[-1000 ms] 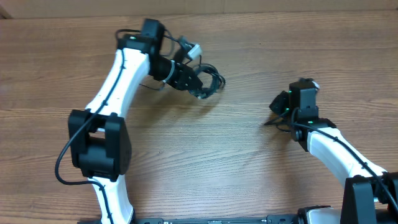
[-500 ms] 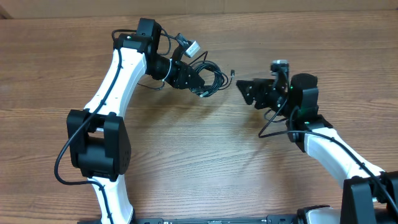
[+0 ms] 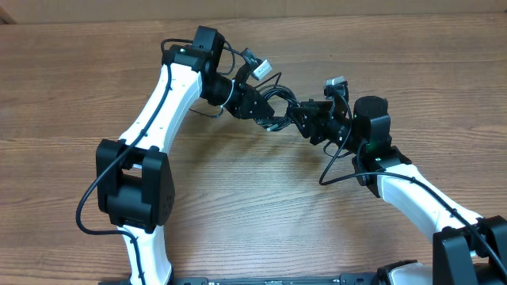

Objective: Untangle cables

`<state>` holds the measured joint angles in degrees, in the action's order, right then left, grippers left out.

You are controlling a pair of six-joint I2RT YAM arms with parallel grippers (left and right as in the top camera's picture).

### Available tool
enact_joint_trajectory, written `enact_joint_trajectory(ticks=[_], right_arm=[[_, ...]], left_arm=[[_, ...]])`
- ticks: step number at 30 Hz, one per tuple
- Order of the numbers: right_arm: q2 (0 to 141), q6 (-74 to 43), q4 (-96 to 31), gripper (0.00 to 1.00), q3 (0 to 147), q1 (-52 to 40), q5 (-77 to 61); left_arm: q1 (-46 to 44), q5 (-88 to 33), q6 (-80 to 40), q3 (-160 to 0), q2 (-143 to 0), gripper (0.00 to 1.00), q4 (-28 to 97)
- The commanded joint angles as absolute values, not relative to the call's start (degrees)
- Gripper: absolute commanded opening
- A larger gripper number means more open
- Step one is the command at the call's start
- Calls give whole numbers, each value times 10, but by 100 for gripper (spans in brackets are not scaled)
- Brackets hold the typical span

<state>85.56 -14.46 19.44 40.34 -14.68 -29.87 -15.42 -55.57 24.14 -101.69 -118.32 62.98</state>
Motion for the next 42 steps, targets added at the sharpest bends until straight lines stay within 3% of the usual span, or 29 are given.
enact_joint_trajectory(ticks=[1, 2, 3, 10, 14, 24, 26, 28, 31, 42], right_arm=[[853, -145, 197, 19, 406, -148, -294], [853, -145, 197, 8, 406, -148, -294], [853, -145, 197, 4, 406, -148, -294], [853, -190, 143, 4, 406, -112, -270], [853, -280, 56, 4, 406, -69, -176], [853, -291, 14, 4, 406, -44, -149], [853, -250, 34, 9, 406, -46, -222], [853, -172, 65, 25, 406, -52, -313], [853, -117, 123, 41, 406, -64, -406], [853, -117, 186, 42, 406, -115, -394]], left_arm=[[-161, -579, 255, -1026, -1184, 4, 630], [-162, -579, 255, -1026, -1184, 4, 630], [-163, -579, 255, -1026, -1184, 4, 630], [-138, -503, 237, -1026, -1184, 4, 637], [-102, -521, 238, -1026, -1184, 4, 654], [-72, -585, 257, -1026, -1184, 4, 656], [-75, -585, 257, -1026, -1184, 4, 657], [-80, -585, 257, -1026, -1184, 4, 658], [-93, -585, 258, -1026, -1184, 4, 658], [-163, -561, 283, -1026, -1184, 4, 657]])
